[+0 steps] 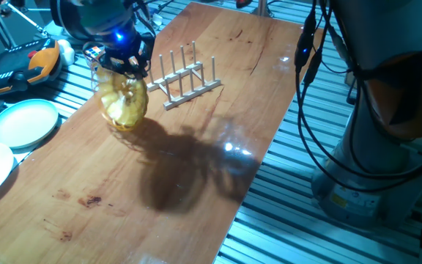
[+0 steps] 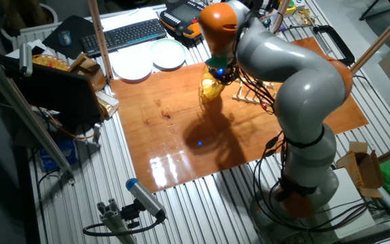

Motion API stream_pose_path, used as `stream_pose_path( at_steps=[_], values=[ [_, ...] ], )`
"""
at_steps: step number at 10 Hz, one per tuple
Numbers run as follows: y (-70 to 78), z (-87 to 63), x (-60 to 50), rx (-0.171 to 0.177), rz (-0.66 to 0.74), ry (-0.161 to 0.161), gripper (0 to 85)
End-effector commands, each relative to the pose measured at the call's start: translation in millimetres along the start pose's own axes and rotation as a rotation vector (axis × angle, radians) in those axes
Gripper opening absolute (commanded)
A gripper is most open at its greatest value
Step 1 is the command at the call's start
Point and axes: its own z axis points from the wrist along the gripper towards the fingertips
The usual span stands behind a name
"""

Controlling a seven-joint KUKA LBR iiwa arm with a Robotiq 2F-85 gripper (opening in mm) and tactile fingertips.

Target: Take the dish off the dish rack

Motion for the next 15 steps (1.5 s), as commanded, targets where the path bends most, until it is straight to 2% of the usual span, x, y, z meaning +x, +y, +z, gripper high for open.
stream_pose_path(
  at_steps=[1, 3, 5, 7, 12, 15],
  values=[
    [0.7, 2.2, -1.5, -0.022, -0.023, 0.007, 0.7],
    [3.3, 9.7, -4.8, -0.077, -0.06, 0.022, 0.7],
    [6.7, 17.1, -4.7, -0.096, -0.055, 0.017, 0.7],
    [8.4, 23.3, -6.5, -0.117, -0.058, 0.037, 0.7],
    [10.6, 30.5, -5.0, -0.134, -0.057, 0.043, 0.7],
    [10.6, 30.5, -5.0, -0.104, -0.056, 0.002, 0.7]
  ],
)
